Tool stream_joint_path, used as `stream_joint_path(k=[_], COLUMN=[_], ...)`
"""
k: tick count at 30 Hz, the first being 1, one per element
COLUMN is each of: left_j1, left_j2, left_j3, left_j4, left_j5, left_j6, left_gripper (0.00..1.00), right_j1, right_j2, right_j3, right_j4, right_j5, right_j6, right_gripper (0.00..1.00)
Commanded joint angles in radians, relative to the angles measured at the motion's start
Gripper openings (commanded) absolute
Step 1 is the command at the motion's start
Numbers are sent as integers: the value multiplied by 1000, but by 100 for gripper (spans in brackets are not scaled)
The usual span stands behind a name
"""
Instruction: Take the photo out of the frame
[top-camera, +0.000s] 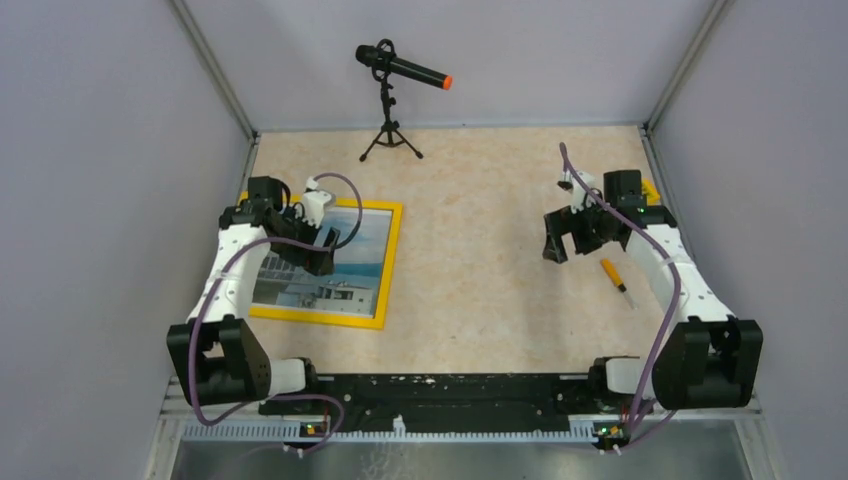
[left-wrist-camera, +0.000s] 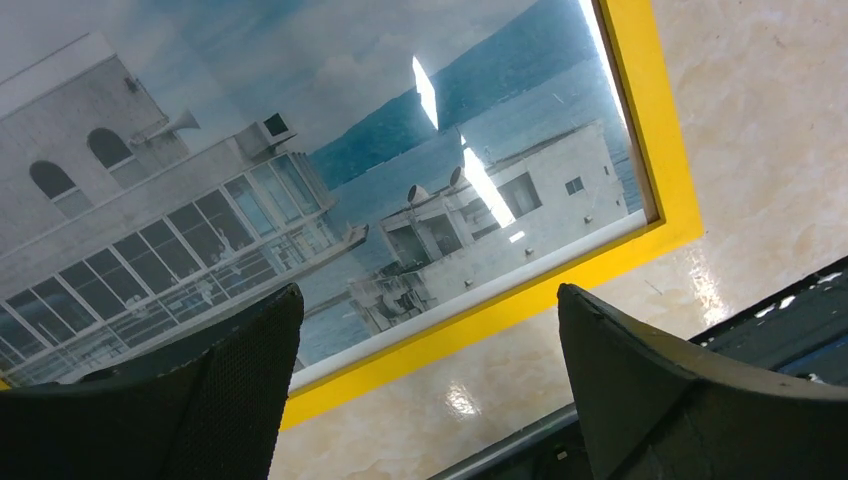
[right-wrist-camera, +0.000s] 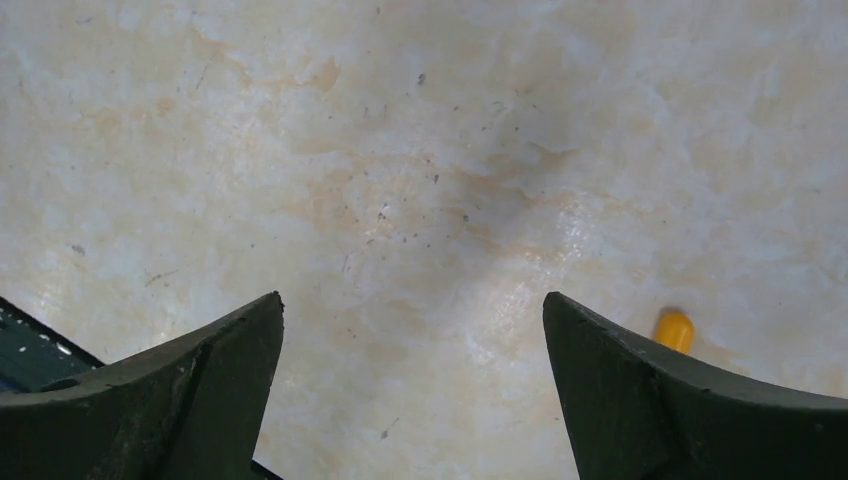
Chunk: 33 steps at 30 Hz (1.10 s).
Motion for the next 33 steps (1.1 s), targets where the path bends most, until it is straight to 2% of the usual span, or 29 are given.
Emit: stream_joint_path(k=[1, 5, 12, 18, 23, 26, 33], left_j1=[4, -38, -199, -307, -320, -340, -402], left_j2=[41, 84, 162, 273, 353, 386, 498], left_j3=[47, 68, 83, 109, 128, 122, 157], left_j4=[-16, -61, -57, -24, -6, 30, 86], left_j5=[46, 64, 22, 15, 35, 38, 11], left_j6=[141, 377, 608, 664, 707, 754, 736], left_gripper=[99, 99, 99, 99, 99, 99, 99], right_j1=[9, 8, -23, -124, -160, -171, -204], right_j2=[49, 82, 141, 195, 216, 207, 204], right_j3=[92, 126, 158, 180, 192, 175, 159], right_j4=[-103, -152, -196, -209, -241, -217, -183], right_j5=[-113, -179, -258, -305, -299, -264, -214], right_j6=[-54, -60, -60, -32, -44, 3, 83], right_gripper=[99, 99, 99, 99, 99, 99, 99])
